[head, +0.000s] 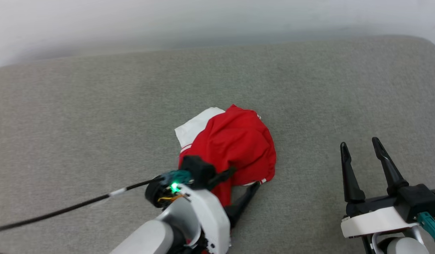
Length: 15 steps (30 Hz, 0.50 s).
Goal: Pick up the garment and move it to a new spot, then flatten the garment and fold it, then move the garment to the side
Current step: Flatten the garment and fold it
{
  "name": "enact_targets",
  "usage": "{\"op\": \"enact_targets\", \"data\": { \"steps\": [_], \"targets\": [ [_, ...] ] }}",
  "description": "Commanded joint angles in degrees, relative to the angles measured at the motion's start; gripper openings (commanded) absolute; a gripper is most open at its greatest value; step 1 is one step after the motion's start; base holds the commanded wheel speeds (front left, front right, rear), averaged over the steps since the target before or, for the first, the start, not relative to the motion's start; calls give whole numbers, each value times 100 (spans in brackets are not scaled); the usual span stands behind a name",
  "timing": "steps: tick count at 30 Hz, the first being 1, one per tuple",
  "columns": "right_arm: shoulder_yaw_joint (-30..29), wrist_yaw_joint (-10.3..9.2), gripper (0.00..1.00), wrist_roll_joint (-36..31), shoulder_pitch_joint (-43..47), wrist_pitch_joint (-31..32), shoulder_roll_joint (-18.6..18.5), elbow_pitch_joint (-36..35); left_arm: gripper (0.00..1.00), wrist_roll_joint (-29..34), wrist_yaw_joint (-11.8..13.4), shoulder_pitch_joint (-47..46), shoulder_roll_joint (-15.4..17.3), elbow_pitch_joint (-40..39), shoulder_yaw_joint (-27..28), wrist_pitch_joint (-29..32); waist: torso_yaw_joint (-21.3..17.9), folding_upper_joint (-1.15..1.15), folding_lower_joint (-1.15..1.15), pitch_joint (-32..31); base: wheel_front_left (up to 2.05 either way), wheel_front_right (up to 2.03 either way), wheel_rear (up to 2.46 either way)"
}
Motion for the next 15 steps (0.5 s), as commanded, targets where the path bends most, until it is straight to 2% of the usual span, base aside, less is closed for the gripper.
{"op": "enact_targets", "data": {
  "steps": [1,7,15],
  "targets": [
    [24,-2,100,24,-100,-9,0,-7,100,-21,-32,-149,-75,86,-55,94,-136,0,-1,129,0,0,0],
    [85,-3,100,15,-212,-9,-2,-35,100,144,-83,-779,-460,919,-305,426,-374,0,-1,434,0,0,0],
    [31,-2,100,59,-340,-9,-1,-97,100,910,-11,-1570,-628,2279,-625,315,-568,0,-1,813,0,0,0]
  ]
}}
